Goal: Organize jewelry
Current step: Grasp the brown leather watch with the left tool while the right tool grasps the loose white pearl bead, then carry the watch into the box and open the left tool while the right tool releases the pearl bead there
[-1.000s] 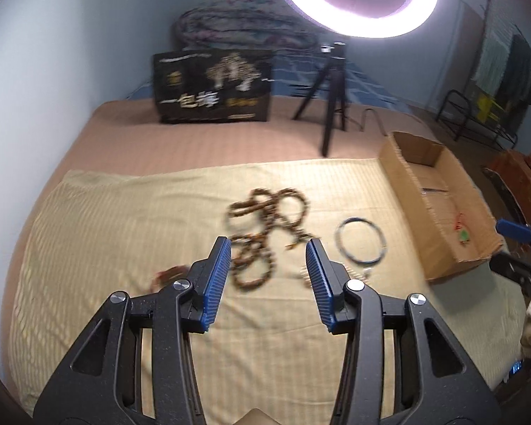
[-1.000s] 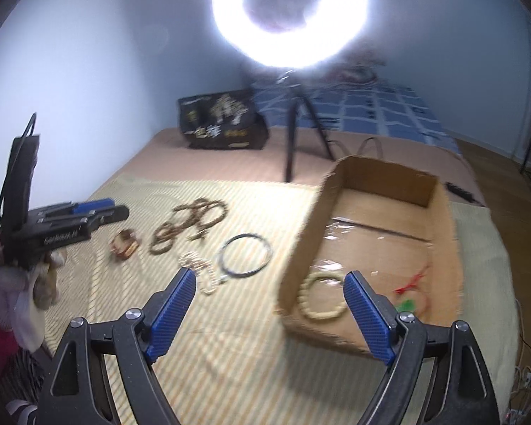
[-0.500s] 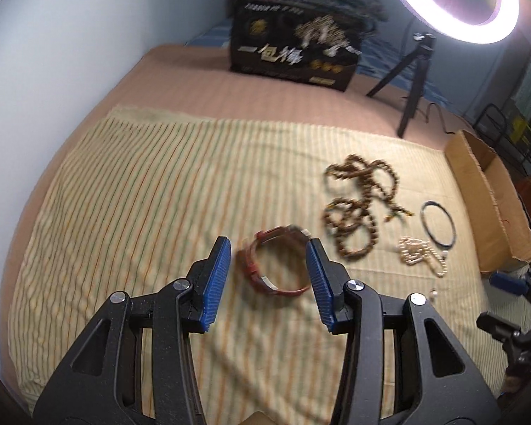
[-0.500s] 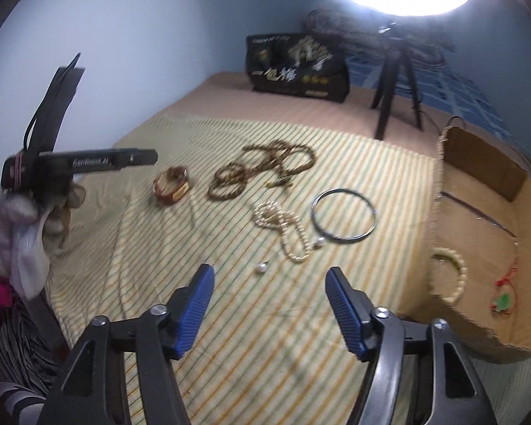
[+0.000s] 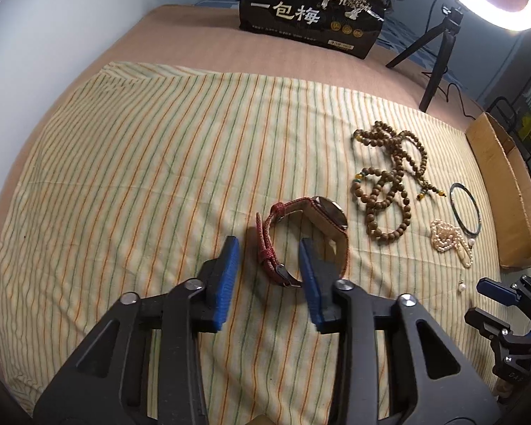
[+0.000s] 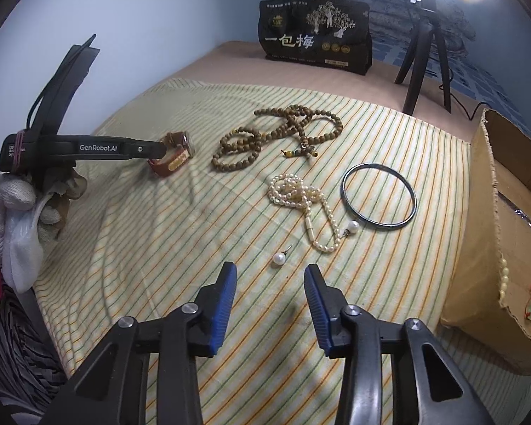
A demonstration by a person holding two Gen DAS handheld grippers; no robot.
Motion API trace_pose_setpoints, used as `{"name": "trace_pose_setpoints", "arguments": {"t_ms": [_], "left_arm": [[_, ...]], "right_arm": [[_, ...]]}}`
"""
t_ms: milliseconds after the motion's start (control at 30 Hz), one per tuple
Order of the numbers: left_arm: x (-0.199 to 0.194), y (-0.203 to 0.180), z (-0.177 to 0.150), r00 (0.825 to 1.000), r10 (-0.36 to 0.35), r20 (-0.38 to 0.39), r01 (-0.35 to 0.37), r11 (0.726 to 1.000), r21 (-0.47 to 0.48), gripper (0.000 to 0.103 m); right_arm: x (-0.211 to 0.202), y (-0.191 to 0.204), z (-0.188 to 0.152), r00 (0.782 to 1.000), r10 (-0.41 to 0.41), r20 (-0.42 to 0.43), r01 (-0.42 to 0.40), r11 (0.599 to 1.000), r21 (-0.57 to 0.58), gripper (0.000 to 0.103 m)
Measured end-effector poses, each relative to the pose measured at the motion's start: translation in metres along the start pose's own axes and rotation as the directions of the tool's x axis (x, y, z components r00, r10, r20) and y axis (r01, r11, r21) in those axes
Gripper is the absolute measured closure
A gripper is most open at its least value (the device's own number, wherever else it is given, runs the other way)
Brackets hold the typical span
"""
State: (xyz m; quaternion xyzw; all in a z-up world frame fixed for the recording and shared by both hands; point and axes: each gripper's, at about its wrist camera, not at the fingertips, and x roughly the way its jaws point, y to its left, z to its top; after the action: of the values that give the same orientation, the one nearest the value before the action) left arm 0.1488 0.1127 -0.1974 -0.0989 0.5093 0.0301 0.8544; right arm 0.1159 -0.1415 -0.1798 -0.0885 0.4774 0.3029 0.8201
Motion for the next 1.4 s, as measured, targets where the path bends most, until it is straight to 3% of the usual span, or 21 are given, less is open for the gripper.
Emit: {"name": "trace_pose_setpoints", "arguments": {"t_ms": [167,433,800,1400], "left_arm": [[0.004,0.002,0.001,1.000,-0.001,-0.006,0.001,1.000,-0.008,0.073],[0.010,0.000,0.005,1.000,0.001,-0.004,-0.001,1.000,-0.012,0.084],[0.009,-0.001,0.007,1.000,0.010,0.010,-0.010,1.000,-0.009,0.094],[-0.029,-0.017,0.006,0.995,-0.003,0.097,0.000,1.000,0.023,0.095]], "right_arm": [[0.014,-0.001,0.006,1.000,-0.016,-0.019,0.016,1.000,0.002,0.068],[0.023,0.003,0.010,0.998,-0.050,-0.033,0.049,0.999,-0.019,0.076],[0.024,0.007,0.011,0.997,-0.068,-0.039,0.067,0.997,-0.041,0.096],[-0.020,-0.005,0.008,0.998,-0.048,0.037,0.048,0.999,0.007,0.097]]}}
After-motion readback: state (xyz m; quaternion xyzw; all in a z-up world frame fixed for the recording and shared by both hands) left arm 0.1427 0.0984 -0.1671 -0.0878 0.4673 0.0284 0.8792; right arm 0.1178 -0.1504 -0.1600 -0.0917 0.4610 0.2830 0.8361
